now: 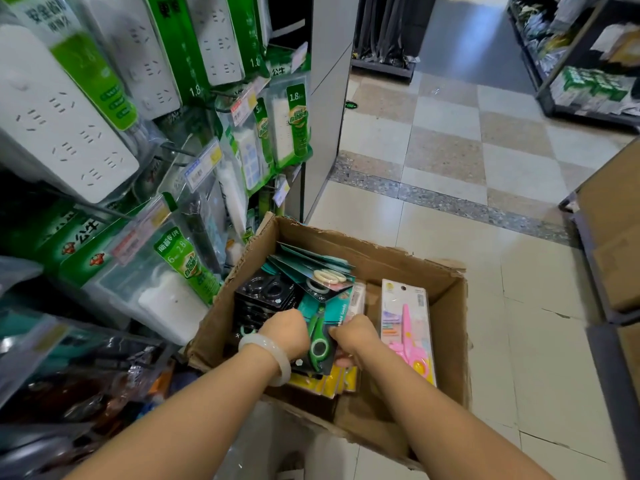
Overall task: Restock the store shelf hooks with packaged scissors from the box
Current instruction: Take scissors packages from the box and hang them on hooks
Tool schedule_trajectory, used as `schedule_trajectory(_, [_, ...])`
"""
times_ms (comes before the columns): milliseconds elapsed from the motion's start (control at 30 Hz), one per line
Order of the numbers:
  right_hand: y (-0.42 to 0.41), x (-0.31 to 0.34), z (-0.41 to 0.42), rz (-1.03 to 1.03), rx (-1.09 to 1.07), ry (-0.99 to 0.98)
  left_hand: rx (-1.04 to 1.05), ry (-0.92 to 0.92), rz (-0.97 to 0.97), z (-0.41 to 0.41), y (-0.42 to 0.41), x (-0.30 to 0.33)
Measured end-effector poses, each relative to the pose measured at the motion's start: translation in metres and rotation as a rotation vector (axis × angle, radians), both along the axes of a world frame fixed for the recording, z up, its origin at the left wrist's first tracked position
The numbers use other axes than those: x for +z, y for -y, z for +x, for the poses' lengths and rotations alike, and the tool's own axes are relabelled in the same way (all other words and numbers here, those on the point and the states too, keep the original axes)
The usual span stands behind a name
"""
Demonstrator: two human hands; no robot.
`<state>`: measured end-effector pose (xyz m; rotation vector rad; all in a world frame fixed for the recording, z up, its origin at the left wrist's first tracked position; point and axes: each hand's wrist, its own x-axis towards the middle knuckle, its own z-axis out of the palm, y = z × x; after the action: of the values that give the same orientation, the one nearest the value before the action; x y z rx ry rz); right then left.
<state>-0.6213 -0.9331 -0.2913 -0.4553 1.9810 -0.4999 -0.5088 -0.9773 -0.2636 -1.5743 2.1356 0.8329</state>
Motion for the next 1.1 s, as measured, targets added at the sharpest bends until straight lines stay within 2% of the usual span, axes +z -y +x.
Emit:
schedule_trajectory(100, [-0.004,0.006,-0.002,-0.033,0.005,-0.019,0.209,-0.135,0.154,-0.002,0.008,0.001])
schedule_trajectory(233, [-0.017,0.029,-0.003,-0.075,-0.092,0.321,0.461,-0.260,0.329,0.009,0.015,0.000])
schedule_trajectory(333, [-0.026,0.031,-0.007,-0.107,-0.062,0.350,0.648,-0.392,0.467,0.019,0.023,0.005])
schedule_trajectory(400, [-0.024,0.018,-0.010,-0.149,-0.089,0.224,0.604,-0.340,0.422,0.028,0.028,0.015])
schedule_trajectory(500, [-0.014,-0.003,-0.004,-0.130,0.048,-0.064,0.448,-0.198,0.346,0.050,0.036,0.027])
schedule_trajectory(633, [-0.006,-0.009,0.016,-0.092,0.136,-0.200,0.353,-0.127,0.317,0.087,0.052,0.039])
schedule_trajectory(700, [-0.004,-0.015,0.021,-0.070,0.127,-0.260,0.398,-0.188,0.309,0.103,0.056,0.042])
schedule_trajectory(900, [0.001,-0.007,0.020,0.022,0.161,-0.251,0.617,-0.597,0.379,0.114,0.044,0.037])
schedule_trajectory(1100, [-0.011,0.000,0.010,-0.005,0.078,-0.113,0.604,-0.623,0.352,0.108,0.025,0.038])
